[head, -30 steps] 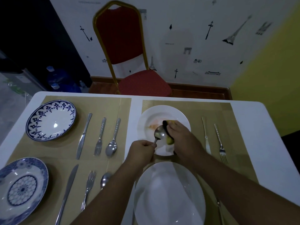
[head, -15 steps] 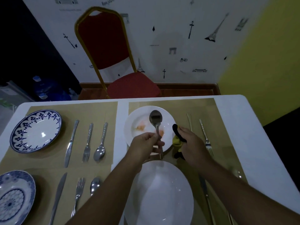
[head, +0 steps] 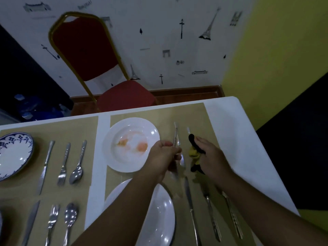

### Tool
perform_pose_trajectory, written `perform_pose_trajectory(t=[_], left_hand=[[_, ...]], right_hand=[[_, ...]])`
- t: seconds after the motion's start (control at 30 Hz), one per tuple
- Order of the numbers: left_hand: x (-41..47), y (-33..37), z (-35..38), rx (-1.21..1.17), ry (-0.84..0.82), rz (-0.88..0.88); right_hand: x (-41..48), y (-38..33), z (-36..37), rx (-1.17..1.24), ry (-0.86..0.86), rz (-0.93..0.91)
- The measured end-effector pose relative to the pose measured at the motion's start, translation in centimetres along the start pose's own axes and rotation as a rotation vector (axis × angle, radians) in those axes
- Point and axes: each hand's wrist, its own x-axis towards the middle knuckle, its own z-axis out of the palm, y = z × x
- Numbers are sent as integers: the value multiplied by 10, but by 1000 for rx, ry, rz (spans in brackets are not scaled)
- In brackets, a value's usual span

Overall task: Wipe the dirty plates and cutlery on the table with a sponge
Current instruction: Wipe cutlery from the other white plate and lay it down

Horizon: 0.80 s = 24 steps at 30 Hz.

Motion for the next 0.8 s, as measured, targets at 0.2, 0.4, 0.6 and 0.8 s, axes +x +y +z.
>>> perform_pose_trajectory(t=[0.2,0.4,0.6,0.8], left_hand=[[25,-19,63,119,153,20],[57,-27,108,187,224,115],[91,-31,136,442,214,207],[94,-40,135,887,161,370]], right_hand=[[13,41,-37,-139,-13,6],[27,71,-60,-186,-33,10],[39,88,-65,-208,-138,-38],[40,106,-59,-202,-149,-138]])
